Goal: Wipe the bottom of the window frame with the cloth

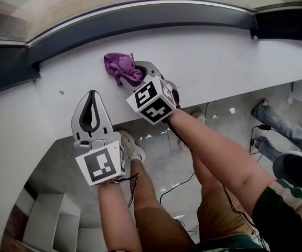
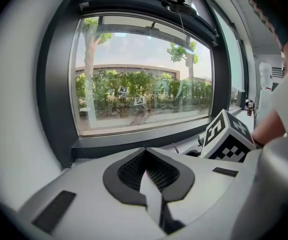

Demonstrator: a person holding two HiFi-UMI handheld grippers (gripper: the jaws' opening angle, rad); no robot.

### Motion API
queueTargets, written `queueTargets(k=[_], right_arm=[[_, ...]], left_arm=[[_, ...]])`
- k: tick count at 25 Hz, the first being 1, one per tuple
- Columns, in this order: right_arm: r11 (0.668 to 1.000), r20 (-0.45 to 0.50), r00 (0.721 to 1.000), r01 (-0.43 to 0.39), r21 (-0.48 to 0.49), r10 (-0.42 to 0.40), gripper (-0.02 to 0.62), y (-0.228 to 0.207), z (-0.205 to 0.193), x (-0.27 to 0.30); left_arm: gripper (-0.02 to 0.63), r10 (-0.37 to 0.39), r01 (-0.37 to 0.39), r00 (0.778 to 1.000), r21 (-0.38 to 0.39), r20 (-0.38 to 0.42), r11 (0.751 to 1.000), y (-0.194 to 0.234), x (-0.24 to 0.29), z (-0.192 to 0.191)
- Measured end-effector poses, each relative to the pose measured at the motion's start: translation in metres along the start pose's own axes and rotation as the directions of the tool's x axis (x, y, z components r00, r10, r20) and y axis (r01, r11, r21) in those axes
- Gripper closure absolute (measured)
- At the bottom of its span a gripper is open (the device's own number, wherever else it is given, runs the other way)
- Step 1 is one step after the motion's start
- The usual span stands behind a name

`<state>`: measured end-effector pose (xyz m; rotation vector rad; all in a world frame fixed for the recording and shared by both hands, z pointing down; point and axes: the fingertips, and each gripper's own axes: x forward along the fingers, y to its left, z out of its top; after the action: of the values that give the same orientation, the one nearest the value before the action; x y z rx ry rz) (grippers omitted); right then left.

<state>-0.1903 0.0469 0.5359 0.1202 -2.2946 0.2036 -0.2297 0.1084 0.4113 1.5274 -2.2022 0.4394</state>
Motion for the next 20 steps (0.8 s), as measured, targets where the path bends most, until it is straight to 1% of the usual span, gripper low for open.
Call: queueTargets(k=[11,20], right_arm=[[0.995,-0.011,0.997,0.083,0.063,-0.082,0.445,-0.089,-0.054,-0.057],[0.984,-0.023,0.99,0.144,0.107,-0.142,0.445,-0.153,-0.096,-0.103]], left_arm=[[0.6,-0.099,0.1,0.995,0.042,-0.015,0.994,-0.097,0.042,0.019],[0.6,-0.162,0.163,0.987,0.066,-0.02,0.984,-0.172,0.071,0.038]])
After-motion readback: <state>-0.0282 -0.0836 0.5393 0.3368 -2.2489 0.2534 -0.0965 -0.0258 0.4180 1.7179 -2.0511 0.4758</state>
